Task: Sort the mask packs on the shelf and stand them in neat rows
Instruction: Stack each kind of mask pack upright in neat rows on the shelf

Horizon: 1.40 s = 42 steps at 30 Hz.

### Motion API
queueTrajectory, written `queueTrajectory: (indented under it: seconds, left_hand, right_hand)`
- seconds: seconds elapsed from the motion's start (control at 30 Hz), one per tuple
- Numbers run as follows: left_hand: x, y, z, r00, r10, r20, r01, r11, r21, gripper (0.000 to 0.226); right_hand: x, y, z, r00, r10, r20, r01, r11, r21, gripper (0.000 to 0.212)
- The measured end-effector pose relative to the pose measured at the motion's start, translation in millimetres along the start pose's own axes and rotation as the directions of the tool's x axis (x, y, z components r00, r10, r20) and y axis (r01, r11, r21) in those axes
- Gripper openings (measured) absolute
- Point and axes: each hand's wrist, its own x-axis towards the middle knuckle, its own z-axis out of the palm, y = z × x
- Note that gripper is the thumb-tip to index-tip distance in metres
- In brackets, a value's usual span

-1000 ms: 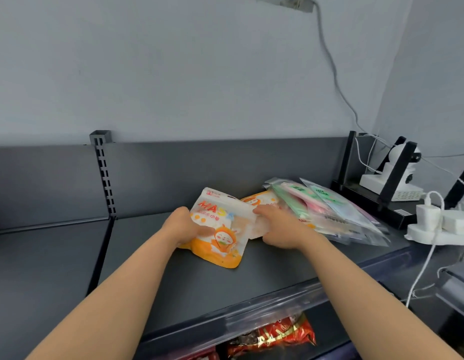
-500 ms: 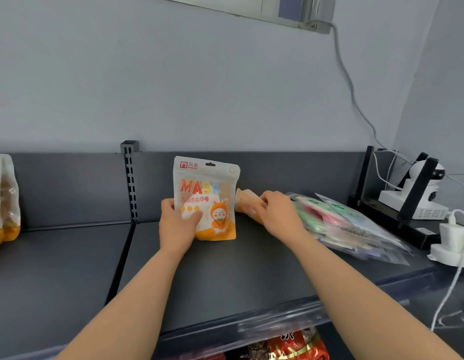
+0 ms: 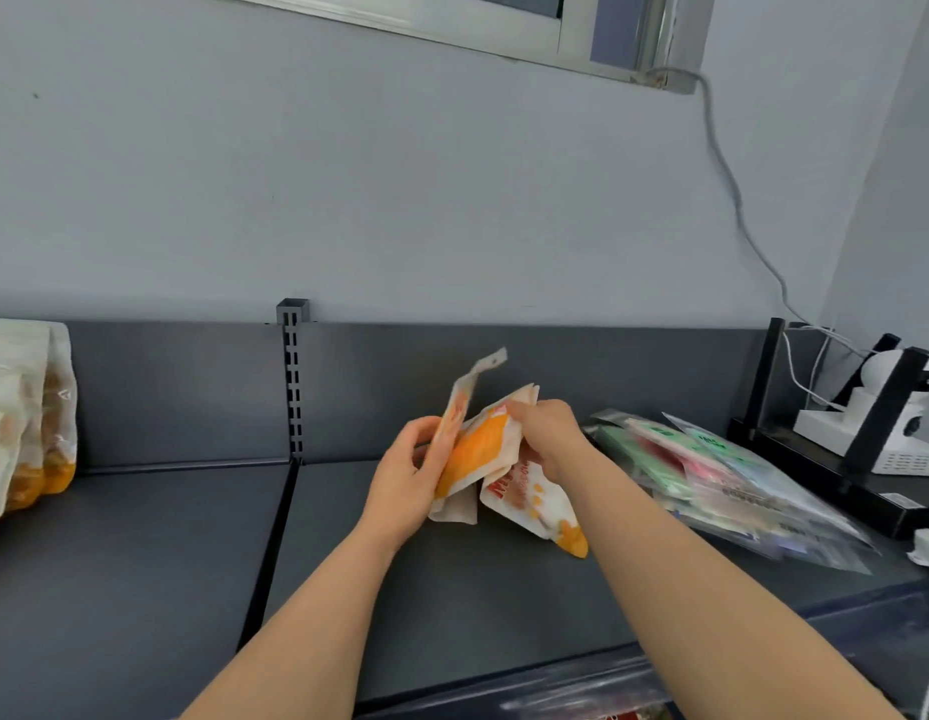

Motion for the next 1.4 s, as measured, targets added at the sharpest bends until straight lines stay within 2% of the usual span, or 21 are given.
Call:
queueTrajectory:
  seconds: [0.17,0.3,0.4,0.47,0.57,0.67,0.73,0.77,0.83,0.87,0.97,1.07,1.2,1.3,1.4]
  left_hand:
    - [0.9,-3.8,-3.2,0.991,-0.068,0.111,0.054,0.991,0.126,0.07]
    - [1.7,-4.2,-5.4,0.986,-0.077,0.15,0.043,0.974,0.223,0.078]
    - [3.1,-7.1,-5.2,0.977,-0.106,0.187,0.047,0.955,0.293,0.084]
    - [3.5,-9.2,-4.0,0.978,-0.093,0.189,0.025,0.943,0.332,0.077]
    - [3.4,-13.8,-1.5,0.991,0.023,0.135,-0.065,0.947,0.314,0.04]
    - [2.9,-13.9,-0.1,0.997,0.064,0.039,-0.073,0.956,0.284,0.021]
    - [4.5,-12.1,0.0,0.997,0.055,-0.054,-0.04,0.969,0.244,0.015]
    - [5.2,-12.4,-0.8,0.994,0.044,-0.098,-0.019,0.971,0.239,0.02]
    - [6.4,-15.0,-4.7,0.987,-0.022,-0.161,0.055,0.978,0.2,0.021]
    - [7.2,-18.3,-7.5,0.981,-0.065,-0.184,0.095,0.982,0.161,0.019]
    - [9.4,-25.1,-14.6,0.953,-0.168,-0.252,0.174,0.985,0.002,0.022]
    - [9.5,-25.2,-17.5,0.929,-0.196,-0.314,0.174,0.98,-0.097,0.016]
    - [9.5,-26.5,-19.7,0.917,-0.174,-0.36,0.149,0.984,-0.096,0.021]
    - [9.3,-27.3,-20.5,0.906,-0.149,-0.395,0.137,0.989,-0.06,0.027]
    - [9.0,-27.8,-23.8,0.897,-0.1,-0.431,0.098,0.995,-0.028,0.028]
  right_hand:
    - [4.3,1.3,1.5,1.0,0.002,0.007,-0.002,0.999,0.043,0.014]
    - [8.2,3.7,-6.3,0.999,0.035,-0.001,-0.035,0.998,0.054,0.01]
    - [8.0,4.9,-11.4,0.999,0.04,0.011,-0.041,0.998,0.047,0.018]
    - [6.8,5.6,-15.0,0.999,0.04,0.031,-0.042,0.996,0.073,0.022]
    - [4.6,8.7,-21.0,0.994,-0.008,0.109,-0.011,0.986,0.165,0.027]
    - [4.2,16.5,-25.0,0.986,-0.053,0.16,0.018,0.978,0.209,0.031]
    - [5.6,22.9,-27.4,0.986,-0.102,0.135,0.09,0.991,0.095,0.033]
    - [6.3,25.2,-30.1,0.981,-0.149,0.128,0.156,0.987,-0.045,0.035]
    - [7.1,28.7,-36.2,0.956,-0.229,0.183,0.283,0.885,-0.369,0.046]
    - [8.5,31.1,-39.0,0.954,-0.207,0.218,0.292,0.817,-0.498,0.057]
    - [14.0,41.0,-44.1,0.976,-0.008,0.216,0.175,0.615,-0.769,0.096]
    - [15.0,51.6,-42.6,0.984,0.064,0.166,0.11,0.518,-0.848,0.109]
    - [12.7,51.6,-41.7,0.992,0.016,0.122,0.101,0.466,-0.879,0.122]
    - [11.7,49.4,-43.5,0.994,-0.016,0.112,0.107,0.46,-0.882,0.12]
    - [10.8,47.7,-42.2,0.986,-0.118,0.115,0.151,0.371,-0.916,0.111]
